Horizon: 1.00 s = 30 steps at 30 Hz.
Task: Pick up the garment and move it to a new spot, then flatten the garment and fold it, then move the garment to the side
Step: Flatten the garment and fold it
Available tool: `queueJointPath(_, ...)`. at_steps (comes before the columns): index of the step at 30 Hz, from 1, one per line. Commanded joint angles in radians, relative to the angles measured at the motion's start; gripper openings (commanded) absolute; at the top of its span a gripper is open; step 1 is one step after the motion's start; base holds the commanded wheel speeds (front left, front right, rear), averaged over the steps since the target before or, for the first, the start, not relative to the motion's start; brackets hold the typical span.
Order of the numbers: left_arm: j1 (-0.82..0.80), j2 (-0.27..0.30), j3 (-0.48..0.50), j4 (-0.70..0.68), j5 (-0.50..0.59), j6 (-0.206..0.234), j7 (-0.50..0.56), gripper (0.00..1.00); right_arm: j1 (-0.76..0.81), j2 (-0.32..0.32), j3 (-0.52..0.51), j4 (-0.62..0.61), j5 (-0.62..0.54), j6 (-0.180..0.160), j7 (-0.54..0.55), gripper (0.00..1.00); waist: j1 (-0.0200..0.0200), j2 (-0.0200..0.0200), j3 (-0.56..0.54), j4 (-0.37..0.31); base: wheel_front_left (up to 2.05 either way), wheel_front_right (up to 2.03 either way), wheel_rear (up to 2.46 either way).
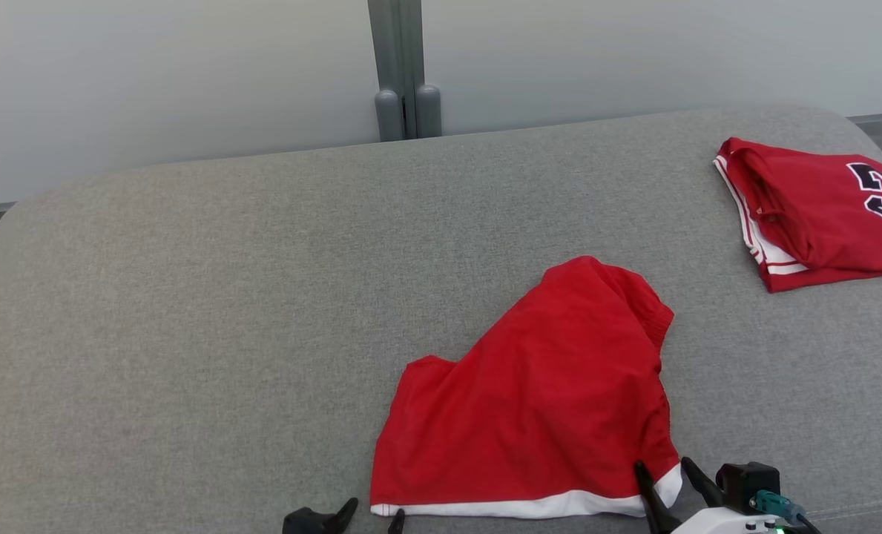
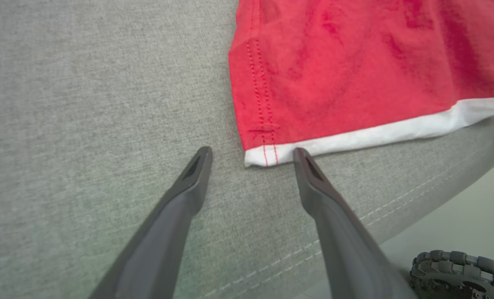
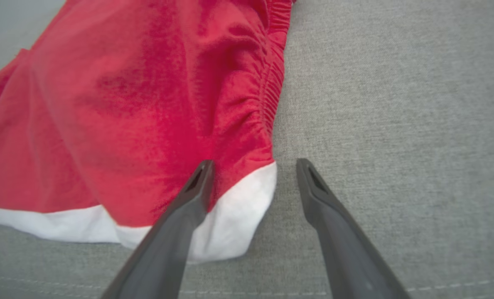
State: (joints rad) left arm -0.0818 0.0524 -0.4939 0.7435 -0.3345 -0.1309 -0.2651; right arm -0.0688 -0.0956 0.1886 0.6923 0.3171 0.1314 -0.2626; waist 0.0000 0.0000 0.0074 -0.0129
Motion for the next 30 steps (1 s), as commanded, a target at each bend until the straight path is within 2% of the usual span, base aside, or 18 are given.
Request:
queueJointPath(1, -0.018, 0.001, -0.011, 0.016, -0.019, 0.000, 0.003, 1.00, -0.009, 0.002, 0.004, 0.006, 0.012, -0.002, -0.002, 1.00, 0.0000, 0.0000, 0.003, 0.000, 0.00, 0.00, 0.00)
queueJointPath(2, -0.022, 0.000, -0.020, 0.025, -0.025, 0.000, 0.003, 1.00, -0.010, 0.004, 0.007, 0.007, 0.016, -0.002, -0.002, 0.98, 0.0000, 0.0000, 0.004, -0.001, 0.00, 0.00, 0.00)
queueJointPath(3, -0.028, 0.000, -0.029, 0.033, -0.038, 0.000, 0.003, 0.51, -0.010, 0.006, 0.012, 0.007, 0.020, -0.002, -0.002, 0.61, 0.0000, 0.0000, 0.004, -0.001, 0.00, 0.00, 0.00)
queueJointPath(4, -0.033, -0.001, -0.037, 0.038, -0.046, 0.000, 0.003, 0.20, -0.010, 0.006, 0.014, 0.007, 0.021, -0.002, -0.002, 0.38, 0.0000, 0.0000, 0.005, -0.002, 0.00, 0.00, 0.00)
queueJointPath(5, -0.037, -0.001, -0.046, 0.037, -0.060, 0.000, 0.003, 0.00, -0.008, 0.007, 0.015, 0.006, 0.026, -0.002, -0.002, 0.04, 0.0000, 0.0000, 0.005, -0.003, 0.00, 0.00, 0.00)
queueJointPath(6, -0.039, -0.002, -0.054, 0.037, -0.071, 0.000, 0.003, 0.00, -0.006, 0.008, 0.015, 0.003, 0.030, -0.002, -0.002, 0.00, 0.0000, 0.0000, 0.005, -0.003, 0.00, 0.00, 0.00)
queueJointPath(12, -0.059, -0.001, -0.080, 0.011, -0.104, 0.000, 0.002, 0.00, 0.023, 0.003, 0.004, -0.068, 0.032, -0.002, -0.002, 0.00, 0.0000, 0.0000, 0.001, -0.004, 0.00, 0.00, 0.00)
queueJointPath(19, -0.056, 0.001, -0.031, -0.123, -0.098, 0.000, 0.002, 0.00, 0.025, -0.004, -0.018, -0.212, 0.003, -0.002, -0.002, 0.00, 0.0000, 0.0000, -0.008, -0.013, 0.00, 0.00, 0.00)
queueJointPath(25, -0.146, 0.035, 0.000, -0.225, -0.094, 0.000, 0.002, 0.00, -0.102, -0.027, 0.018, -0.243, -0.022, -0.002, -0.002, 0.00, 0.0000, 0.0000, -0.003, -0.019, 0.00, 0.00, 0.00)
queueJointPath(30, -0.363, 0.099, -0.017, -0.210, -0.135, 0.001, 0.010, 0.00, -0.350, -0.027, 0.062, -0.187, -0.028, -0.002, 0.015, 0.00, 0.0000, 0.0000, 0.052, -0.022, 0.00, 0.00, 0.00)
